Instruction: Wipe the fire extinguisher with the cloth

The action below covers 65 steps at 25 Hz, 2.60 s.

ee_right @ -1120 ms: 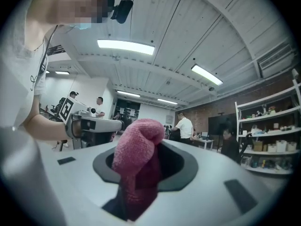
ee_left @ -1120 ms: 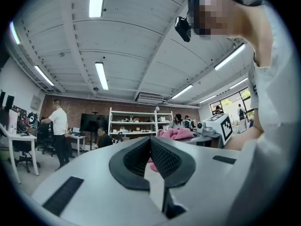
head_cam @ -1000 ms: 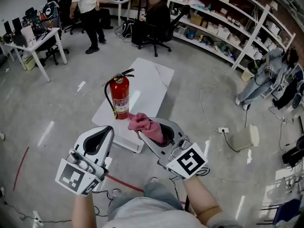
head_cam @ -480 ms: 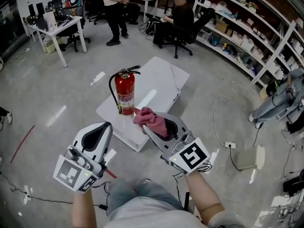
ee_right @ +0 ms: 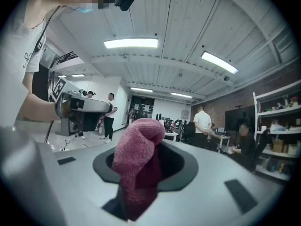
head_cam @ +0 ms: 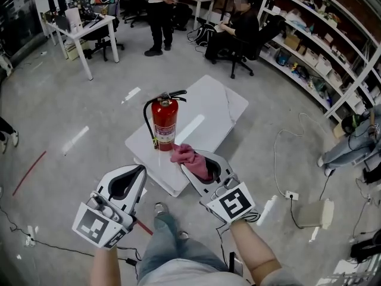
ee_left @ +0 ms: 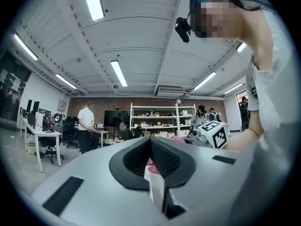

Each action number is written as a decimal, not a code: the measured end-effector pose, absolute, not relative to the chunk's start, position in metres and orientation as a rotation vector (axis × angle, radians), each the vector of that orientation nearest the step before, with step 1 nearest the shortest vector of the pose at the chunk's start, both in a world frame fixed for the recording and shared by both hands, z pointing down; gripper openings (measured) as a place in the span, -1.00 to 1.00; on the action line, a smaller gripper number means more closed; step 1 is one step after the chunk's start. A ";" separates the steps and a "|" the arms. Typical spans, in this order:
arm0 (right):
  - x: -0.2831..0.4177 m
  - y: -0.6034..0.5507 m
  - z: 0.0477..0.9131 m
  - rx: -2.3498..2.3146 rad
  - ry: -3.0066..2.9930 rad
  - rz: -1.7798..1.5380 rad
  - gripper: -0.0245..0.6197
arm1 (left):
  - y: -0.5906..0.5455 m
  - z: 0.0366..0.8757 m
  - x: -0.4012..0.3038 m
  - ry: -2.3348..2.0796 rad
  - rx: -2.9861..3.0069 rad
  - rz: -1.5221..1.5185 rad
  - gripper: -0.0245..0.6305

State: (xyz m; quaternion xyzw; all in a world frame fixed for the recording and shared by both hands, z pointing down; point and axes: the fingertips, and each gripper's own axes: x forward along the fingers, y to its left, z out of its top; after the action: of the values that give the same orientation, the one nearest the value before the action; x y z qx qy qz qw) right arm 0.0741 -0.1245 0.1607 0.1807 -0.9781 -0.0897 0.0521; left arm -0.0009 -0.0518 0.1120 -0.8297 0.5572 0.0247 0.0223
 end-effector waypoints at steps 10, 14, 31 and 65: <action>0.011 -0.210 0.186 0.513 -2.920 -0.345 -0.48 | -0.136 0.131 -0.041 1.615 -2.637 0.056 -0.90; -0.017 -0.260 0.213 0.535 -2.865 -0.383 -0.48 | -0.176 0.144 -0.062 1.590 -2.674 0.069 -0.90; -0.087 -0.353 0.346 0.510 -2.748 -0.576 -0.49 | -0.272 0.242 -0.101 1.495 -2.764 0.031 -0.90; -0.088 -0.335 0.674 0.442 -2.678 -0.847 -0.54 | -0.274 0.562 -0.076 1.361 -2.527 0.001 -0.90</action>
State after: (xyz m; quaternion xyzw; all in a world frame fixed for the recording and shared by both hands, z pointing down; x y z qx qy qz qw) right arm -0.0883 -0.3355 0.6739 0.1538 -0.9314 -0.2946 0.1485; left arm -0.0764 -0.2742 0.5616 -0.8723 0.4699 0.0002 0.1354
